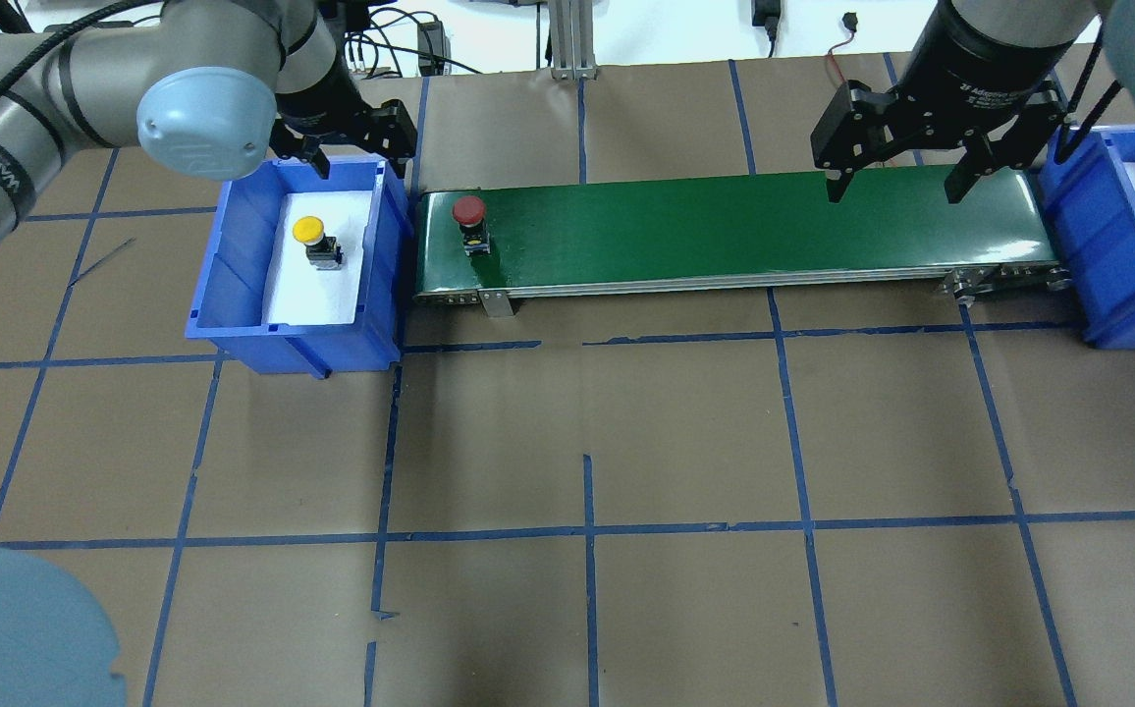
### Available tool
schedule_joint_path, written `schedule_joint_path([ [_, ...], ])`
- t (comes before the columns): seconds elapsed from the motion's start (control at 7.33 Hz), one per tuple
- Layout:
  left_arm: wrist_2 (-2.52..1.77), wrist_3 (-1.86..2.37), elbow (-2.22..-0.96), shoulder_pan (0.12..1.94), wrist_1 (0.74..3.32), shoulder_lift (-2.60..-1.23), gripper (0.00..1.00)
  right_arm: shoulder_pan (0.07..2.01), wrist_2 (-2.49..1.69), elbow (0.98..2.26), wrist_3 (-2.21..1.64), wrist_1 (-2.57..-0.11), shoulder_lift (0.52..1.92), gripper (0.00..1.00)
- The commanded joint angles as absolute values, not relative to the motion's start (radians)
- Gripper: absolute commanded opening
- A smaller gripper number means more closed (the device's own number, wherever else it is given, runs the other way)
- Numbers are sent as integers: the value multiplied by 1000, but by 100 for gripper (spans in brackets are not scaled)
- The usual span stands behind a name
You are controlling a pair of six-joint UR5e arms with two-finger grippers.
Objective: Transport two buttons from left to right
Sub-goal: 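Return the left gripper to the bin and grasp the yellow button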
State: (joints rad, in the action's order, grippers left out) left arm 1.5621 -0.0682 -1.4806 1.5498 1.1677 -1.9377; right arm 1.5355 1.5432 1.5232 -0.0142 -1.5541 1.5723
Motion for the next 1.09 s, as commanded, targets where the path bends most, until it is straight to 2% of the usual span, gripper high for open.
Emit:
schedule_joint_path([
  [0.0, 1562, -174, -1549, 1448, 1161, -1925, 88, 1536, 1543, 1523, -15, -1552, 1572, 100],
  [0.27, 1568, -199, -1620, 1428, 1114, -1936, 86, 1536, 1543, 1523, -15, -1552, 1572, 100],
  [0.96, 1559, -178, -1597, 1427, 1016, -2015, 86, 1537, 1543, 1525, -18, -1552, 1572, 100],
])
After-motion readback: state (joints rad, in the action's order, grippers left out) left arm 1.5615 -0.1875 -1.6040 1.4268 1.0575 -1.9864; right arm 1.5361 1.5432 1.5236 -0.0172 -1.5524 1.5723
